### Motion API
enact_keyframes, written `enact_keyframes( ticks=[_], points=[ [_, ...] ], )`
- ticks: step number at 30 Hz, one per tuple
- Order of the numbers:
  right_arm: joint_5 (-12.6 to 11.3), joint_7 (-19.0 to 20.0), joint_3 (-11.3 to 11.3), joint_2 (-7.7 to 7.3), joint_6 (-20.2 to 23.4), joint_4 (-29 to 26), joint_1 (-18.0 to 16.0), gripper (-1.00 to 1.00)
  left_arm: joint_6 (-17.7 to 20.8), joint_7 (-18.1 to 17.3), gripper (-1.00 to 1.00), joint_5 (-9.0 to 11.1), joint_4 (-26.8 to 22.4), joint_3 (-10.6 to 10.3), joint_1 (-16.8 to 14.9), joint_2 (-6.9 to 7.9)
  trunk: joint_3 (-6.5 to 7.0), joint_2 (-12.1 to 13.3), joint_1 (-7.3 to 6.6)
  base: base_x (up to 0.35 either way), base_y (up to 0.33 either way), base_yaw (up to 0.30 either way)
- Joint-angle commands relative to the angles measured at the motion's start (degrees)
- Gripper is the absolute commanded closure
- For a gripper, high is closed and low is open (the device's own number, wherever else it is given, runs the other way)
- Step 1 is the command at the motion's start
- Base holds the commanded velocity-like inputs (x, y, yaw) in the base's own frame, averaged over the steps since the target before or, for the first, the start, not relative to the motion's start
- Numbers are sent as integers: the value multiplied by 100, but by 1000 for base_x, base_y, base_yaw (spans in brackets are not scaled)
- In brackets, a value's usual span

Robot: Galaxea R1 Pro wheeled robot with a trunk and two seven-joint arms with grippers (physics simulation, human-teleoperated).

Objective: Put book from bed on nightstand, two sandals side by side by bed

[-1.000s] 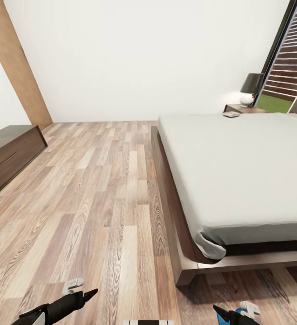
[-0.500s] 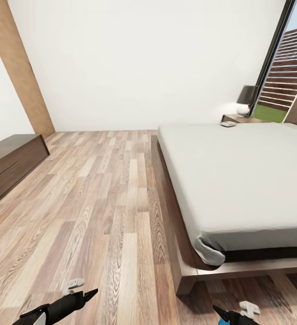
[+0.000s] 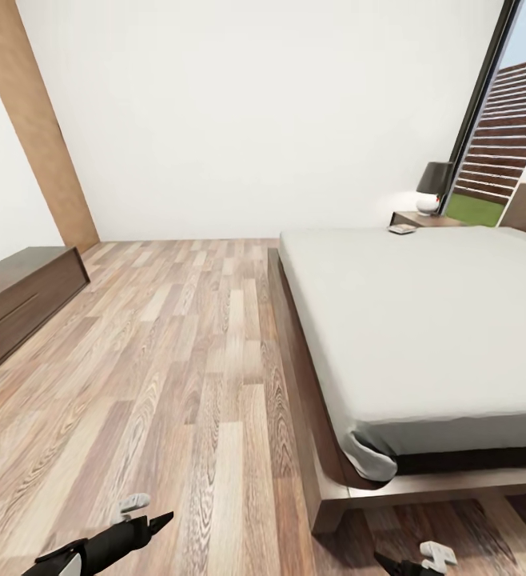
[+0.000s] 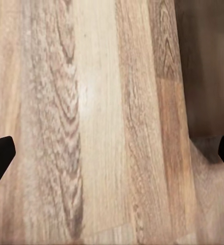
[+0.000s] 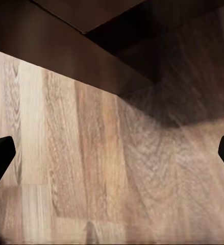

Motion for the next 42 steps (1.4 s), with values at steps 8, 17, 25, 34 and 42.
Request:
enact_keyframes(
  ticks=[8,17,25,34,42],
  points=[
    [225,-297,-47,64,13,5,-3,-100,36,-31,-100,-7,4,44,-2,-4,139,320,-177,0,0,0],
    [329,-912,-47,248,13,5,-3,-100,36,-31,-100,-7,3,44,-2,-2,301,681,-375,0,0,0],
    [329,-935,-55,258,13,-10,-3,-100,36,-31,-100,-7,55,44,-2,-4,444,1002,-551,0,0,0],
    [336,-934,-55,258,13,-19,-3,-100,36,-32,-100,-7,61,44,-2,-4,606,1363,-749,0,0,0],
    [337,-934,-53,258,13,-20,-5,-100,36,-31,-100,-7,62,44,-2,-2,750,1684,-924,0,0,0]
  ],
)
